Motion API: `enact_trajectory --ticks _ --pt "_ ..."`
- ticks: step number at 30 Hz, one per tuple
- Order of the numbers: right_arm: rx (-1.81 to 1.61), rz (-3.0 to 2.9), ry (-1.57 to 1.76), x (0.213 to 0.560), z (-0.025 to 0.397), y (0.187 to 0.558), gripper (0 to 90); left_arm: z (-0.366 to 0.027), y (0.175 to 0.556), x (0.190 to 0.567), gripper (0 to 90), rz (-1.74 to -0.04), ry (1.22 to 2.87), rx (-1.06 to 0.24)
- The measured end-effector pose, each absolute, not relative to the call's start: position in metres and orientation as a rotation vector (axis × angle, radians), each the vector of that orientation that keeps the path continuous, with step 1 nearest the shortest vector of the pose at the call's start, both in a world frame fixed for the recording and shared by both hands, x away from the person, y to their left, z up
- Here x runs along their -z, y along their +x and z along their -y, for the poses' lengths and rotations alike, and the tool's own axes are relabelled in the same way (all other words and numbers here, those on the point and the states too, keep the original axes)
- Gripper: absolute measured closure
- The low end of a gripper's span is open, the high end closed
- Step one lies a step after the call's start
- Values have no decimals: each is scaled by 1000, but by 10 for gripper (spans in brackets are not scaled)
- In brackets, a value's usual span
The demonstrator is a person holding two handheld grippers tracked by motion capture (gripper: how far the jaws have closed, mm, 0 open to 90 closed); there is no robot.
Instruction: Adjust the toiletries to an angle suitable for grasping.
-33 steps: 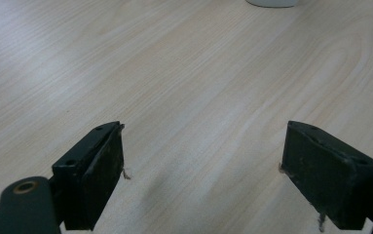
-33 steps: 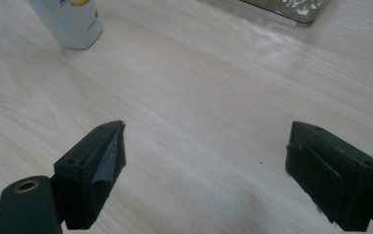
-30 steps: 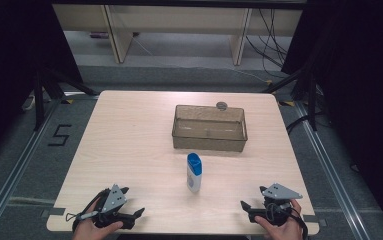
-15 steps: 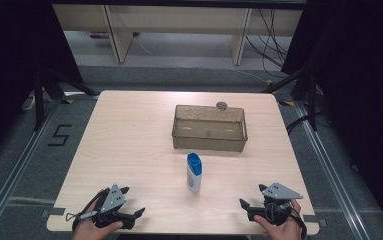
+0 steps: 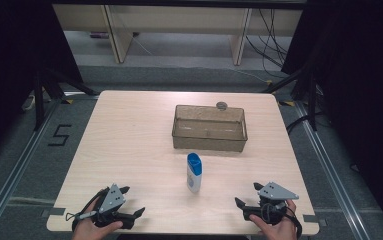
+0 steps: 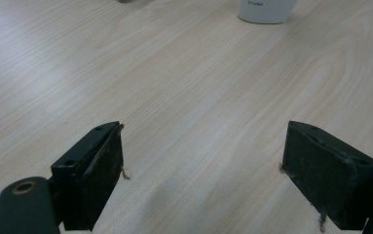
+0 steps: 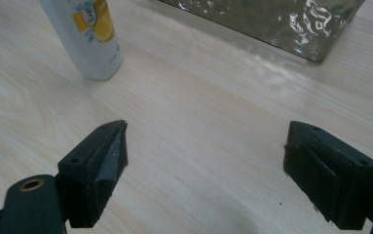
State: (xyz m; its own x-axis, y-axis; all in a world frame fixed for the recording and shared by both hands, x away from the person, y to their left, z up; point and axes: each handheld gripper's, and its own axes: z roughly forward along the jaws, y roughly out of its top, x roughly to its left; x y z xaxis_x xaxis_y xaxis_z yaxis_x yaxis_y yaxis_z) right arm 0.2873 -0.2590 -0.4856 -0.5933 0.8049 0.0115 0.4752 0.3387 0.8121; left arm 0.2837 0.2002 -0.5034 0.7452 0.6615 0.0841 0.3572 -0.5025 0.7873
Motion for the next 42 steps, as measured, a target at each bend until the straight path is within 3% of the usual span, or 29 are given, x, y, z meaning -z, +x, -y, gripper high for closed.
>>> enact_trajectory --ticks 42 --pt "-1206 -2259 997 484 216 291 189 -197 283 505 148 -789 2093 -469"
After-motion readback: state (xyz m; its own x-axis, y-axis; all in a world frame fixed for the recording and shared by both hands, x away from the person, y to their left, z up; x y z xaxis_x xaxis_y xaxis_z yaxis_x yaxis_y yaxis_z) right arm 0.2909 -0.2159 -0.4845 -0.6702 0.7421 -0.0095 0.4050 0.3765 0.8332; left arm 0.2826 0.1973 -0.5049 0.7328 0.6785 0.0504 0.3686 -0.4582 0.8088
